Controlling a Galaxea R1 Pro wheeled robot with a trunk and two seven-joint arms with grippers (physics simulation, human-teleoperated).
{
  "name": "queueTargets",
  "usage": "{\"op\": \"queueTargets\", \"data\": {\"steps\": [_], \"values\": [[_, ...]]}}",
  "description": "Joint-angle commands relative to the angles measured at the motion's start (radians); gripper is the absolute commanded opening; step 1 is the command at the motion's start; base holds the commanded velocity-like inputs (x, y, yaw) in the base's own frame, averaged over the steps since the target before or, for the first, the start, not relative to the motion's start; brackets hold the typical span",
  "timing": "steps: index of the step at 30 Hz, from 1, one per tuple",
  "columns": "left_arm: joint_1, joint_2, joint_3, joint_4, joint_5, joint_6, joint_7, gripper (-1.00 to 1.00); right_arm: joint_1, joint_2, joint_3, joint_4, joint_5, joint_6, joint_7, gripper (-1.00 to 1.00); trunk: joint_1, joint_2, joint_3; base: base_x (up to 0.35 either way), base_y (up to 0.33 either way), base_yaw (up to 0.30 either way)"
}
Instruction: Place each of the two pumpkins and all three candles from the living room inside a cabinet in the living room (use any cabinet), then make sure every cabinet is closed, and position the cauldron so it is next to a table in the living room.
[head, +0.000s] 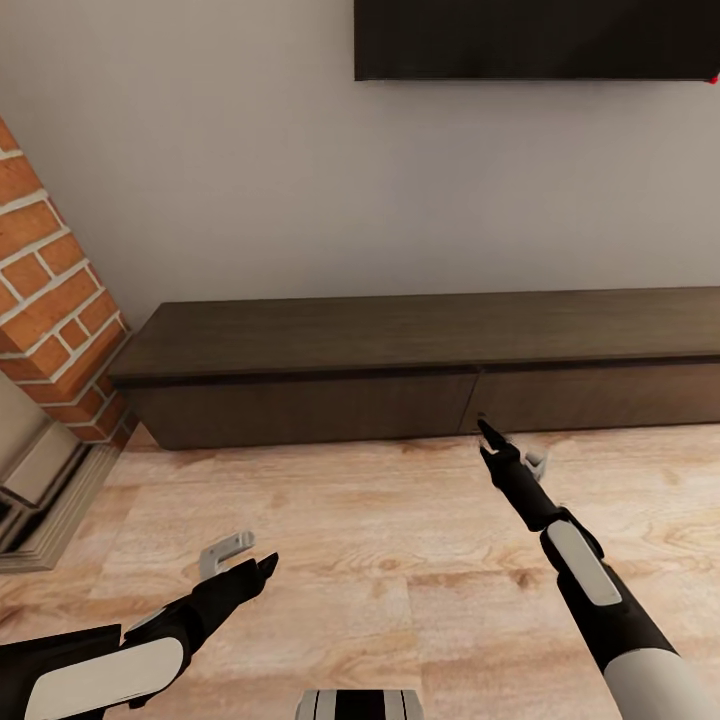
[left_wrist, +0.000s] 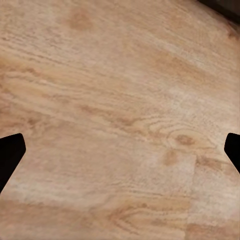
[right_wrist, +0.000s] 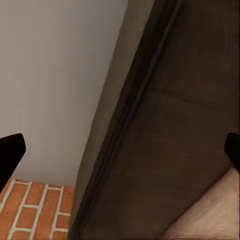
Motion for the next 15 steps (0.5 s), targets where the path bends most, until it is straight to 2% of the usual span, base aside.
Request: {"op": "queueTargets", "data": {"steps": [1, 9, 15], "values": [[-0.002, 0.000, -0.003, -0.001, 0.004, -0.005, 0.001, 1.00, 0.000, -0.001, 0.001, 0.011, -0.011, 0.004, 0.001, 1.00, 0.000, 0.000, -0.001, 0.009, 0.000, 0.000], [-0.002, 0.001, -0.003, -0.002, 0.004, -0.005, 0.001, 1.00, -0.004, -0.011, -0.005, 0.124, -0.011, -0.001, 0.000, 1.00, 0.000, 0.000, -0.001, 0.001, 0.000, 0.000], [-0.002, 0.004, -0.003, -0.002, 0.003, -0.008, 0.001, 1.00, -0.005, -0.015, -0.005, 0.135, -0.011, -0.002, -0.001, 1.00, 0.000, 0.000, -0.001, 0.000, 0.000, 0.000]]}}
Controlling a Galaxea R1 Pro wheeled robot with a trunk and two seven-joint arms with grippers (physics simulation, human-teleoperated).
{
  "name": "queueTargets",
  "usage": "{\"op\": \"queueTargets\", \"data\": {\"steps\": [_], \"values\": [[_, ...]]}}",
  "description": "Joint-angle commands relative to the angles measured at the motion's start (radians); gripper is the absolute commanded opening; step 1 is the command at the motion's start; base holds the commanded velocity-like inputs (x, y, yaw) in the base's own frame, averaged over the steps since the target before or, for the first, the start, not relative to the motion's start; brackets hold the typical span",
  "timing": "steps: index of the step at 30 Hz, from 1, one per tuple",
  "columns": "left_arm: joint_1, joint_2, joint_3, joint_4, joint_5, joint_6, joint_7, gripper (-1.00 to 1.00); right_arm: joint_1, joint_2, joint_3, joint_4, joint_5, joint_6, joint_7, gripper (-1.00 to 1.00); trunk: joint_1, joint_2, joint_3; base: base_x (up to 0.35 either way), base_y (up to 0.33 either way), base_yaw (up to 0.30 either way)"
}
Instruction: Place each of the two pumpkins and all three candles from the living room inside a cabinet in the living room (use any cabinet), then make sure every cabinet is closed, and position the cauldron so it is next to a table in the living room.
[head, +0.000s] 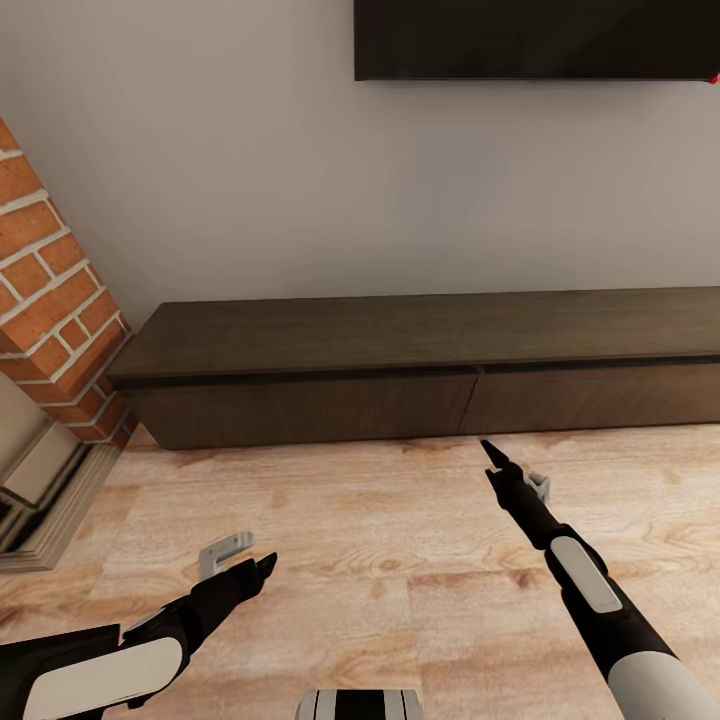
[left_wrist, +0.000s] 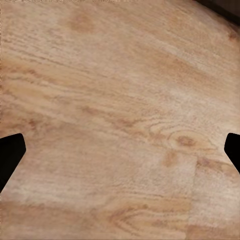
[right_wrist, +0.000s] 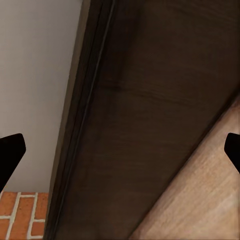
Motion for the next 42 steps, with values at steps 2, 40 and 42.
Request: {"op": "queueTargets", "data": {"steps": [2, 40, 42], "values": [[-0.002, 0.002, -0.003, -0.001, 0.004, -0.007, 0.002, 1.00, 0.000, 0.001, 0.001, -0.001, -0.011, 0.003, 0.001, 1.00, 0.000, 0.000, -0.001, 0.012, 0.003, 0.000], [-0.002, 0.010, -0.027, -0.002, 0.005, -0.045, 0.003, 1.00, -0.001, 0.008, 0.010, -0.005, -0.043, -0.001, -0.018, 1.00, 0.000, 0.000, 0.020, 0.012, 0.007, 0.044], [-0.002, 0.010, -0.027, -0.002, 0.005, -0.045, 0.003, 1.00, -0.001, 0.008, 0.009, -0.005, -0.043, 0.000, -0.018, 1.00, 0.000, 0.000, 0.022, 0.000, 0.000, 0.227]]}}
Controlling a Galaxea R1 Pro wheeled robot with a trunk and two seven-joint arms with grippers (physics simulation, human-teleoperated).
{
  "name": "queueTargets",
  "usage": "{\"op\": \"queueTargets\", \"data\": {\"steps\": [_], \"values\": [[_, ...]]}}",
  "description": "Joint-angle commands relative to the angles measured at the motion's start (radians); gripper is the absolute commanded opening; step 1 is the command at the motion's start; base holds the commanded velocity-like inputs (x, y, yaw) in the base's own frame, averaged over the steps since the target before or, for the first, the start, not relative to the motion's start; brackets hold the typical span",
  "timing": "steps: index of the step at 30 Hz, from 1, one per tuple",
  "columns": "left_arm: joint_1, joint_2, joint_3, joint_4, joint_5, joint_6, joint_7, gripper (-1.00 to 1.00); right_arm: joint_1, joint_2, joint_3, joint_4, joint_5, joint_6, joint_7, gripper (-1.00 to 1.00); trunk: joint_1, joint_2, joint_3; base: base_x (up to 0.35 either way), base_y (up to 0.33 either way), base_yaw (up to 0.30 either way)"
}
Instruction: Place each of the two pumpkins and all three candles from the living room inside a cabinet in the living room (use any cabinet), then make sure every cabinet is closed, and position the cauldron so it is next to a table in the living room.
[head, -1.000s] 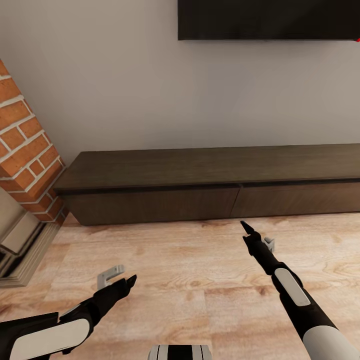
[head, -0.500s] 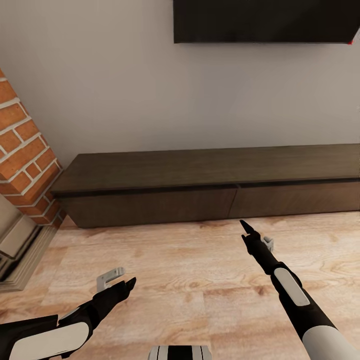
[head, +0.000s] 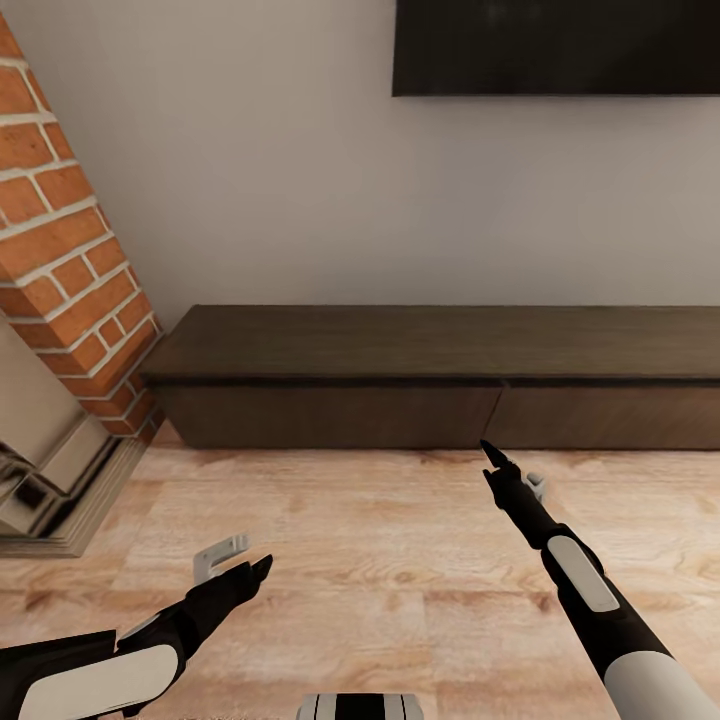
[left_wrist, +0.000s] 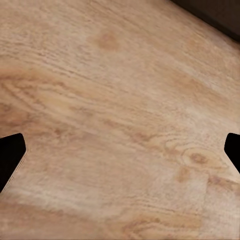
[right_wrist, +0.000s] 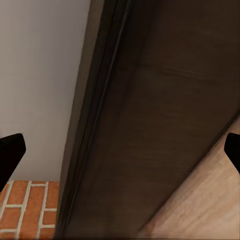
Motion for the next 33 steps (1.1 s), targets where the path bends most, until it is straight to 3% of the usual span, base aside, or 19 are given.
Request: {"op": "queueTargets", "data": {"steps": [1, 17, 27, 33], "values": [[-0.002, 0.000, -0.003, -0.001, 0.004, -0.005, 0.001, 1.00, 0.000, -0.001, 0.002, 0.000, -0.010, 0.004, 0.002, 1.00, 0.000, 0.000, 0.000, 0.000, 0.000, 0.227], [-0.002, 0.000, -0.003, -0.002, 0.002, -0.005, 0.001, 1.00, 0.000, -0.002, 0.002, 0.000, -0.010, 0.009, 0.007, 1.00, 0.000, 0.000, 0.015, 0.000, 0.000, 0.225], [-0.002, 0.000, -0.003, -0.002, 0.002, -0.004, 0.001, 1.00, 0.000, -0.005, -0.004, 0.000, -0.011, 0.032, 0.014, 1.00, 0.000, 0.000, 0.015, 0.000, 0.000, 0.030], [-0.002, 0.000, -0.003, -0.002, 0.003, -0.005, 0.001, 1.00, 0.000, 0.000, -0.004, 0.006, -0.013, 0.024, -0.018, 1.00, 0.000, 0.000, 0.015, 0.000, 0.000, 0.000]]}}
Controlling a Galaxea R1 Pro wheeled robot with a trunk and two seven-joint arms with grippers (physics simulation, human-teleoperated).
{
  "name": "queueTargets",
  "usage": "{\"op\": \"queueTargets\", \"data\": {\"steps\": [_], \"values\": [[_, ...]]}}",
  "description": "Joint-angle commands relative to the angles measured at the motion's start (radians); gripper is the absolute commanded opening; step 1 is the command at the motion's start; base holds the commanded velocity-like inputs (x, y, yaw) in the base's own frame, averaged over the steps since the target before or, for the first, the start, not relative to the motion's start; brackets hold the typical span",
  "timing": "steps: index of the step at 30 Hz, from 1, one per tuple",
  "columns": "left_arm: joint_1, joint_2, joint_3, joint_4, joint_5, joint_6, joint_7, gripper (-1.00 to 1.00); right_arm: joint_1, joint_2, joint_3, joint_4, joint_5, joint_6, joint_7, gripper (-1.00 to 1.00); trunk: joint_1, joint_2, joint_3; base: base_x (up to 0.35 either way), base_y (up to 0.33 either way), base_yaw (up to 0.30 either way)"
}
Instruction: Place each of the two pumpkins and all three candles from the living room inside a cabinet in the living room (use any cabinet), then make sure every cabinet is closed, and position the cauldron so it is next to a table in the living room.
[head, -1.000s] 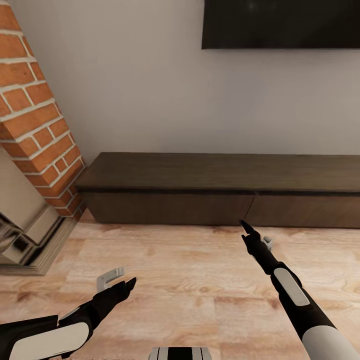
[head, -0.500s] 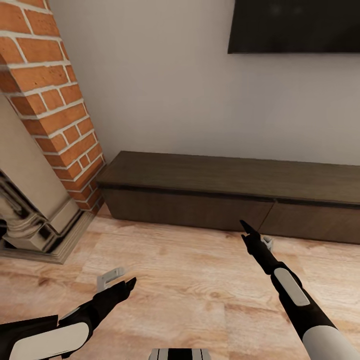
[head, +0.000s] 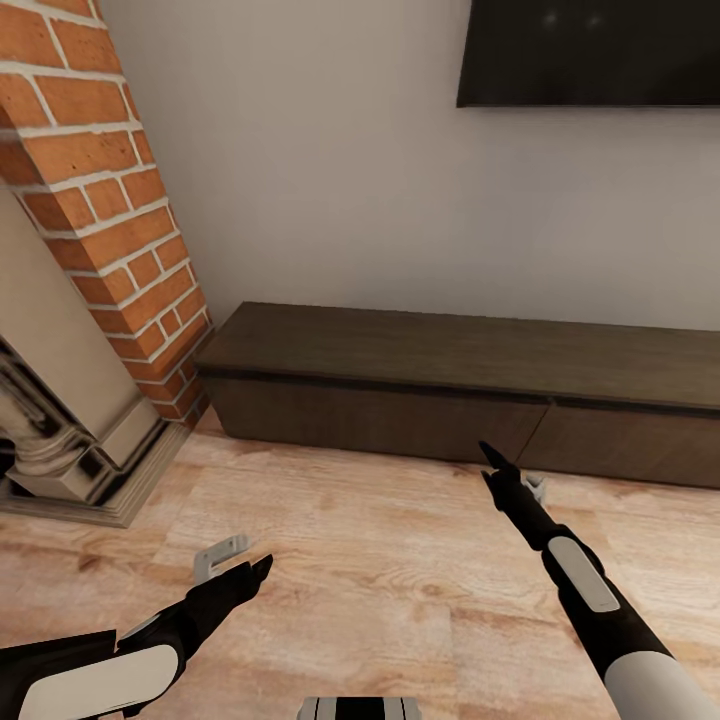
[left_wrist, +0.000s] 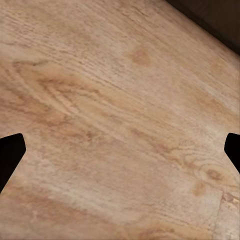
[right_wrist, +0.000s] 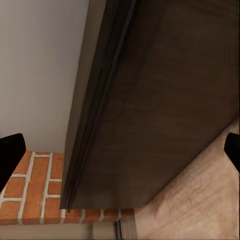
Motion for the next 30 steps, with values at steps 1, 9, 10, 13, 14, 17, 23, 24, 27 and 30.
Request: {"op": "queueTargets", "data": {"steps": [1, 9, 10, 13, 14, 17, 23, 24, 27, 30], "values": [[-0.002, 0.000, -0.003, -0.001, 0.004, -0.005, 0.002, 1.00, 0.000, 0.000, 0.001, 0.000, -0.011, 0.000, -0.007, 1.00, 0.000, 0.000, -0.001, 0.000, 0.000, 0.000], [-0.002, 0.000, -0.003, -0.001, 0.003, -0.005, 0.001, 1.00, 0.000, 0.042, 0.004, -0.002, -0.014, -0.193, -0.130, 1.00, 0.000, 0.000, -0.001, 0.000, 0.000, 0.000], [-0.002, 0.000, -0.003, -0.001, 0.003, -0.004, 0.000, 1.00, 0.000, 0.044, 0.005, -0.003, -0.014, -0.205, -0.133, 1.00, 0.000, 0.000, -0.001, 0.000, 0.000, 0.000], [-0.002, 0.001, -0.003, -0.006, -0.003, -0.006, -0.001, 1.00, 0.000, 0.054, 0.006, -0.007, -0.014, -0.237, -0.138, 1.00, 0.000, 0.000, -0.001, 0.000, 0.000, 0.000], [-0.002, 0.001, -0.005, -0.008, -0.019, -0.010, -0.001, 1.00, 0.000, 0.060, 0.006, -0.012, -0.013, -0.243, -0.139, 1.00, 0.000, 0.000, -0.001, 0.000, 0.000, 0.000], [-0.002, 0.002, -0.030, -0.011, -0.105, -0.040, 0.002, 1.00, 0.000, 0.075, 0.003, -0.043, -0.012, -0.250, -0.140, 1.00, 0.000, 0.000, -0.001, 0.000, 0.000, 0.000], [-0.002, 0.005, -0.083, -0.012, -0.234, -0.127, 0.007, 1.00, 0.000, 0.088, 0.003, -0.068, -0.020, -0.247, -0.142, 1.00, 0.000, 0.000, -0.001, 0.000, 0.000, 0.000], [-0.002, 0.006, -0.090, -0.012, -0.238, -0.131, 0.007, 1.00, 0.000, 0.089, 0.003, -0.069, -0.020, -0.246, -0.141, 1.00, 0.000, 0.000, -0.001, 0.000, 0.000, 0.000], [-0.002, 0.007, -0.109, -0.012, -0.251, -0.142, 0.008, 1.00, 0.000, 0.098, 0.000, -0.075, -0.022, -0.245, -0.137, 1.00, 0.000, 0.000, -0.001, 0.000, 0.000, 0.000], [-0.002, 0.007, -0.114, -0.012, -0.254, -0.145, 0.007, 1.00, 0.000, 0.097, 0.000, -0.077, -0.022, -0.244, -0.129, 1.00, 0.000, 0.000, -0.001, 0.000, 0.000, 0.000]]}}
